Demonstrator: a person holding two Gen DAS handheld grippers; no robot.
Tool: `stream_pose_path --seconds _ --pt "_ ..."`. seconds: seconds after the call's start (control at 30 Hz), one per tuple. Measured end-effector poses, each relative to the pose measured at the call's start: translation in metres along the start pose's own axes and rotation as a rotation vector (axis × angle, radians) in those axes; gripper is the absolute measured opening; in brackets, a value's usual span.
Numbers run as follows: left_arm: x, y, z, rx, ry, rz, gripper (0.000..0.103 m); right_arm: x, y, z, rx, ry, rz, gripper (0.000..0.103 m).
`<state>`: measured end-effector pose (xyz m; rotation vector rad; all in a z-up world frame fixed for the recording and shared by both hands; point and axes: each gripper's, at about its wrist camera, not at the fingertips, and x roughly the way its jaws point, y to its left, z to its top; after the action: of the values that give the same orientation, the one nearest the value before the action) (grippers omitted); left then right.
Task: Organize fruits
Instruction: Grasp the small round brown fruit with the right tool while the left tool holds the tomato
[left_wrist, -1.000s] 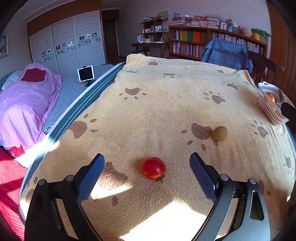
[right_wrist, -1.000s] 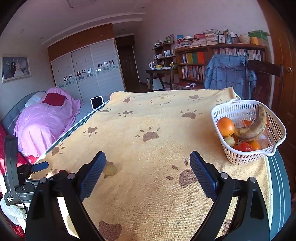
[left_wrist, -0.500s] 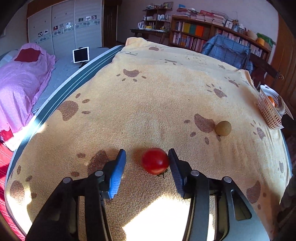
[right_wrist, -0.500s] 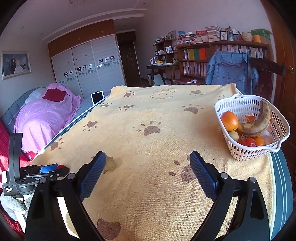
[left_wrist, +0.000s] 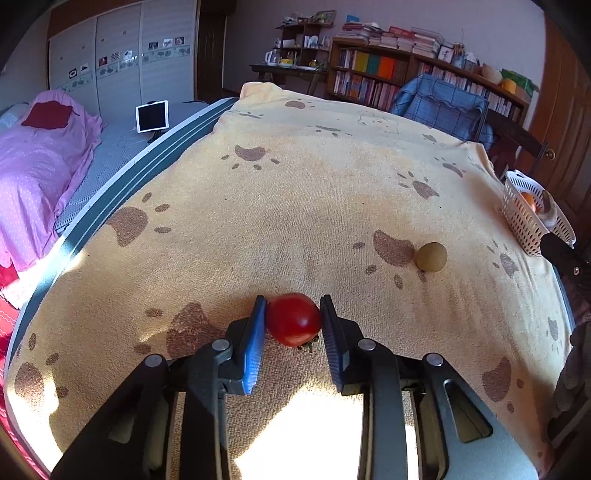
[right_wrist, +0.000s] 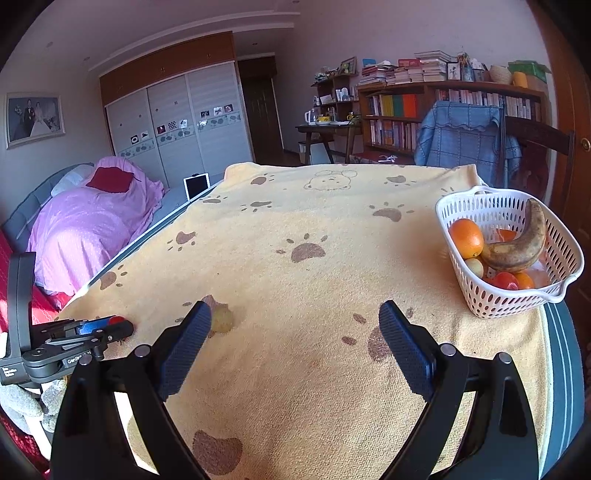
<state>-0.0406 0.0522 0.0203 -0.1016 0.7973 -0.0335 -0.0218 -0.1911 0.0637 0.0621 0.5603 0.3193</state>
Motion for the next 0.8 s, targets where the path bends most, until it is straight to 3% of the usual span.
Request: stream_pose_path --seconds 0.37,0.43,0.5,0.63,0.8 --pt "-0.007 -0.006 0.002 0.044 -0.047 0.005 0.03 0.035 0.033 0.004 -0.074 0.117 0.049 0.093" --pt "-0.006 -0.005 0.001 0.038 -0.045 0.004 0.03 0.047 0.042 0.004 -0.099 0.145 0.055 0.089" --pt "-0.006 -0.004 0.001 0.031 -0.046 -0.002 0.03 0.061 0.05 0.002 -0.123 0.185 0.062 0.076" --pt "-0.005 -0.001 0.0 0.016 -0.046 -0.014 0.03 0.083 0.061 -0.001 -0.149 0.254 0.077 0.063" --pt "-0.003 0.003 0.001 -0.008 -0.035 -0.029 0.03 0.097 0.069 -0.002 -0.164 0.285 0.079 0.051"
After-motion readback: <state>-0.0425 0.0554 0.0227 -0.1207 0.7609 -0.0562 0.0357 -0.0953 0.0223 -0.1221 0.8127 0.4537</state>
